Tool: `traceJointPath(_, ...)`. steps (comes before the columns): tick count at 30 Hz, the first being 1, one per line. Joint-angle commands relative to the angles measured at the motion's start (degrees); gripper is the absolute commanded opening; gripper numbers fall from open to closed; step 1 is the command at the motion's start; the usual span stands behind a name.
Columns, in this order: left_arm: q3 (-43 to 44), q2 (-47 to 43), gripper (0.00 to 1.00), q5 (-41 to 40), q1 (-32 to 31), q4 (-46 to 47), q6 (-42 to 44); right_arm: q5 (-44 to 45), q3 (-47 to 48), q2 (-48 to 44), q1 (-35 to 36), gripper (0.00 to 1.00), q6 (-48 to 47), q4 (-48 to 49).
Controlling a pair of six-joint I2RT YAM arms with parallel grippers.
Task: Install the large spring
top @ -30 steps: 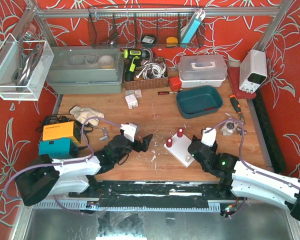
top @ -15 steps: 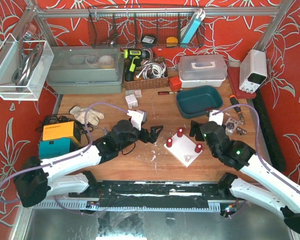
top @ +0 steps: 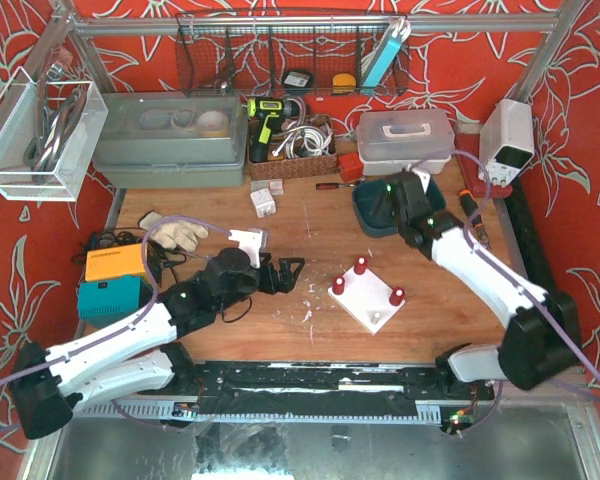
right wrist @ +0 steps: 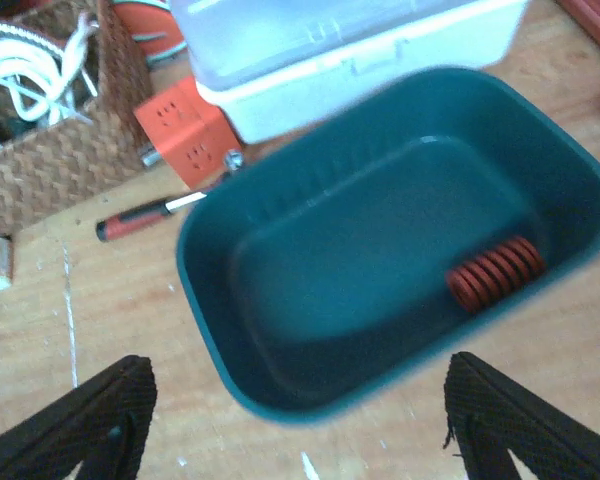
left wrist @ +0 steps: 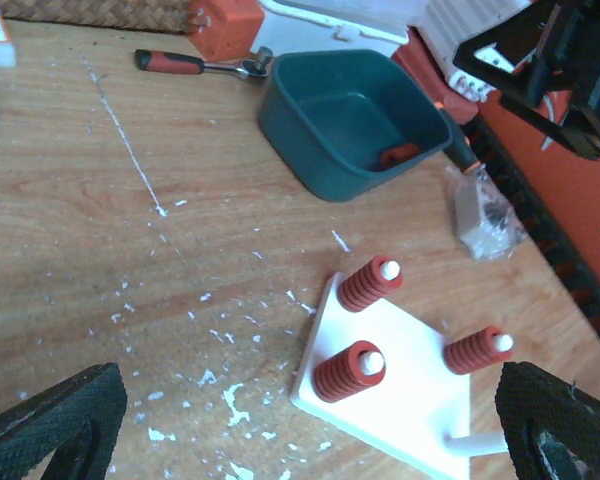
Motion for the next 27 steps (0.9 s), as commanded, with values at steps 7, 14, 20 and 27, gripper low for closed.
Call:
traceJointPath(7, 13.3, -2.8, 1.0, -2.9, 0.1, -28.4, -6.8, -10.8, 20.2, 18.6, -8.0, 0.61, 7.5, -17.5)
traceJointPath(14, 19.2, 1.1, 1.0, -7.2, 0.3, -31.6, 3.8, -11.2, 26.4, 29.2, -11.6, 0.5, 11.0, -19.7)
traceJointPath(20, 17.8, 1.4, 1.0, -6.6, 0.4, -29.0, 4.9, -2.2, 33.0, 34.0, -12.9, 0.56, 17.1, -32.9)
traceJointPath(27, 18.8, 2.9, 1.0, -7.2, 0.6, -27.8, 8.2, -5.1, 30.2, 34.9, -14.9, 0.58, 20.7, -31.6)
